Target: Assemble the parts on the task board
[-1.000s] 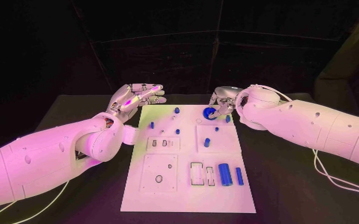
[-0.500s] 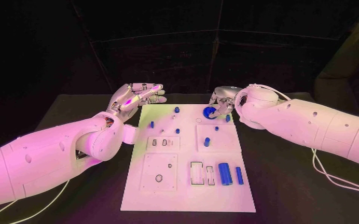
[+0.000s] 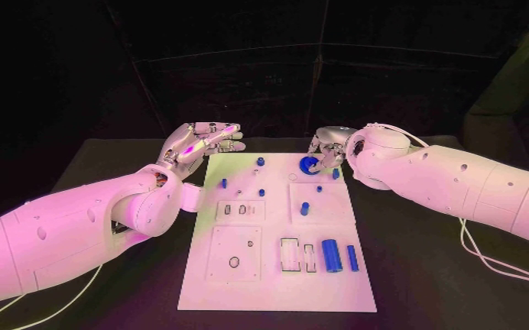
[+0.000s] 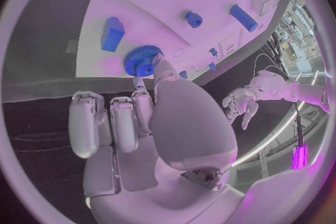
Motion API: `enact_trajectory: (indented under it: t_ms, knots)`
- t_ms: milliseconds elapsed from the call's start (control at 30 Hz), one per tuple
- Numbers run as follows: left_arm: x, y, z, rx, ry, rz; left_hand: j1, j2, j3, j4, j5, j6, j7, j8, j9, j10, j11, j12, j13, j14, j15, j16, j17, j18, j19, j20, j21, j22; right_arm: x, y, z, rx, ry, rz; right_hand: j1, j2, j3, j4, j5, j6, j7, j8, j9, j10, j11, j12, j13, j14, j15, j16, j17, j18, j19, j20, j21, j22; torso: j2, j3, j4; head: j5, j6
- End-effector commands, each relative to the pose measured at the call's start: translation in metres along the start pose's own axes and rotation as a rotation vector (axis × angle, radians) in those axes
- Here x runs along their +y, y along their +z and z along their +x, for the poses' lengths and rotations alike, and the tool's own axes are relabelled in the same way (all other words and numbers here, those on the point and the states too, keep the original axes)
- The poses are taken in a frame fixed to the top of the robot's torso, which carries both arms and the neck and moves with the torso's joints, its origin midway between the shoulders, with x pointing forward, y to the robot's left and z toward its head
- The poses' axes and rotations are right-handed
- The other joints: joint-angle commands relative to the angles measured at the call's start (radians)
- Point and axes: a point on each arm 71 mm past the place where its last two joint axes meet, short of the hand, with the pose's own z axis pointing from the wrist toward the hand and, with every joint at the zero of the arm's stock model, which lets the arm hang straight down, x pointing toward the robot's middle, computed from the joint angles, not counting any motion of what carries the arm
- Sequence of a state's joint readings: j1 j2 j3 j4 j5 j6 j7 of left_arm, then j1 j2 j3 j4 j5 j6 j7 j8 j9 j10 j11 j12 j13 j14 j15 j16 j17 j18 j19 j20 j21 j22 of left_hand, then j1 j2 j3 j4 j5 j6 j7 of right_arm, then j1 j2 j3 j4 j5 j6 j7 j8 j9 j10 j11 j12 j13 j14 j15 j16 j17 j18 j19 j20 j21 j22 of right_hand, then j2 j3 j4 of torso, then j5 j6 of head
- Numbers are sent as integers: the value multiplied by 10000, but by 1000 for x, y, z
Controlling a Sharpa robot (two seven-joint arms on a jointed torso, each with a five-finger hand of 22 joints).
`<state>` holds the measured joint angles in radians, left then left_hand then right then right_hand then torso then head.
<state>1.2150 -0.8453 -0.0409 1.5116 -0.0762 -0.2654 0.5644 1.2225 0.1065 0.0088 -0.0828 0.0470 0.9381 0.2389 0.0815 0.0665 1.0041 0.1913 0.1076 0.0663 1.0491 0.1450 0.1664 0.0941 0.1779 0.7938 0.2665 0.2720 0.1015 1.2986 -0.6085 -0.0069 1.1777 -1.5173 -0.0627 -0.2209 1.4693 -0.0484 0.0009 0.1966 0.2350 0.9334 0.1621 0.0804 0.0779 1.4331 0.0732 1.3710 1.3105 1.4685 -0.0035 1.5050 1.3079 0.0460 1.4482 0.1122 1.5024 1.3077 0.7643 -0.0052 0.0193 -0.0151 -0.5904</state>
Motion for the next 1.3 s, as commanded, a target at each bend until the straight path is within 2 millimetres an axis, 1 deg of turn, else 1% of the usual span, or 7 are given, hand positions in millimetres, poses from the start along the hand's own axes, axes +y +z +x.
enact_trajectory:
  t_ms: [33, 100, 233, 433, 667, 967, 1300]
  knots:
    - [-1, 1, 1, 143, -35, 60, 89, 48, 29, -71, 48, -63, 131, -68, -9, -22, 32, -39, -8, -10, 52, -50, -14, 71, 59, -9, -53, -14, 1, 0, 0, 77, -32, -106, 134, 155, 116, -178, -2, 142, 6, 75, 25, 96, 5, 130, 584, 722, 48, 71, 1150, -95, 79, 9, 40, 1063, 6, 1, 2, -14, 2]
    - [-1, 1, 1, 142, -34, 58, 93, 52, 34, -76, 48, -63, 131, -69, -9, -21, 32, -41, -8, -8, 52, -52, -14, 72, 65, -10, -51, -14, 1, 0, 0, 25, -61, -121, 247, 237, 304, -307, -107, 274, 3, 120, 36, 119, -9, 178, 644, 723, 40, 79, 1170, -99, 91, -3, 50, 1087, 4, -2, 5, -24, 0]
    - [-1, 1, 1, 144, -35, 55, 98, 58, 42, -84, 48, -62, 130, -70, -9, -19, 31, -44, -7, -6, 51, -54, -15, 72, 72, -10, -49, -15, 3, 0, -4, -502, -240, -293, 571, 483, 775, -591, -270, 852, -154, 395, 128, 302, -125, 446, 934, 736, -52, 108, 1240, -118, 153, -52, 91, 1182, 7, -4, 3, -24, -12]
    - [-1, 0, 1, 141, -34, 52, 107, 67, 53, -93, 47, -61, 129, -71, -8, -18, 30, -46, -7, -3, 50, -57, -15, 72, 79, -11, -47, -16, 15, -3, -9, -1641, -555, -1062, 568, 547, 1248, -818, -278, 1425, -379, 665, 204, 403, -315, 561, 1071, 734, -238, 103, 1241, -133, 197, -223, 122, 1256, 0, 0, 8, -21, -9]
    - [-1, 0, 1, 126, -25, 59, 147, 119, 118, -145, 50, -57, 124, -79, -7, -6, 26, -65, -6, 13, 46, -75, -20, 71, 113, -16, -40, -27, 39, -10, -10, -2128, -650, -1883, 9, 326, 1400, -694, -176, 1314, -346, 478, 104, 397, -297, 517, 1049, 735, -242, 96, 1240, -141, 211, -264, 133, 1284, 1, -3, 13, 4, -11]
    - [-1, 0, 2, 137, -33, 57, 164, 137, 144, -166, 49, -55, 122, -81, -6, -2, 24, -72, -6, 18, 44, -82, -22, 70, 122, -18, -40, -32, 69, -17, -11, -2586, -838, -2407, -218, 267, 1495, -630, -243, 1325, -347, 417, 71, 382, -298, 480, 1027, 736, -231, 94, 1241, -141, 209, -254, 132, 1286, 4, -13, 32, 76, -3]
    - [-1, 0, 2, 149, -40, 60, 170, 142, 153, -175, 49, -54, 122, -82, -6, -1, 23, -75, -6, 20, 44, -85, -22, 70, 125, -19, -40, -34, 104, -6, -4, -2488, -927, -2781, -273, 262, 1537, -618, -288, 1329, -349, 399, 61, 379, -299, 472, 1023, 738, -228, 96, 1250, -141, 210, -252, 133, 1288, 12, -12, 28, 149, -31]
